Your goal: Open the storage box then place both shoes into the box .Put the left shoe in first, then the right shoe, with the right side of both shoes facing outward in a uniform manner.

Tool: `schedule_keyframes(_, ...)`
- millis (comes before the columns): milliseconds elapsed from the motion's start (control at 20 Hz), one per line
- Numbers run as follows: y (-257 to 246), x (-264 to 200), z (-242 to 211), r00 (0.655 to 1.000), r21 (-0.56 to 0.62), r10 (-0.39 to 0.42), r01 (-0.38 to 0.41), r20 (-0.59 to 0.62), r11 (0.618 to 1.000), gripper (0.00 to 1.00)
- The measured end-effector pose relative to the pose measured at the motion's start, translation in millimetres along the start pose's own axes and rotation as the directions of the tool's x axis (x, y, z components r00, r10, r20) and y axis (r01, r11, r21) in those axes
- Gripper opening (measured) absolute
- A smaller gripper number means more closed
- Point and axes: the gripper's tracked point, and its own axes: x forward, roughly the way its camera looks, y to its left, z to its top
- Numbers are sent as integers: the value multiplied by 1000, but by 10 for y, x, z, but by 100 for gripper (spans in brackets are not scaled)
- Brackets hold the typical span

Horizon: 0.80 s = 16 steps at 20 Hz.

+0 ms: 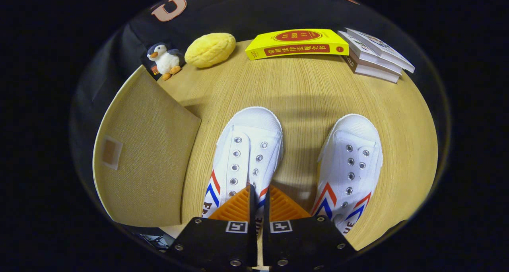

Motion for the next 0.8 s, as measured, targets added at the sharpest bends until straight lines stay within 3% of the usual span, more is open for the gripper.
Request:
schedule_keyframes(100,3,-7,21,998,8,35,-36,60,999,5)
schedule_keyframes(200,15,-17,40,991,122,89,-101,99,987,0)
schedule_keyframes(500,141,-174,190,954,273,259,-292,152,917,0)
schedule_keyframes(700,291,-413,397,928,330,295,-359,229,873,0)
schedule_keyframes(800,295,-597,529,925,335,264,-350,275,875,0)
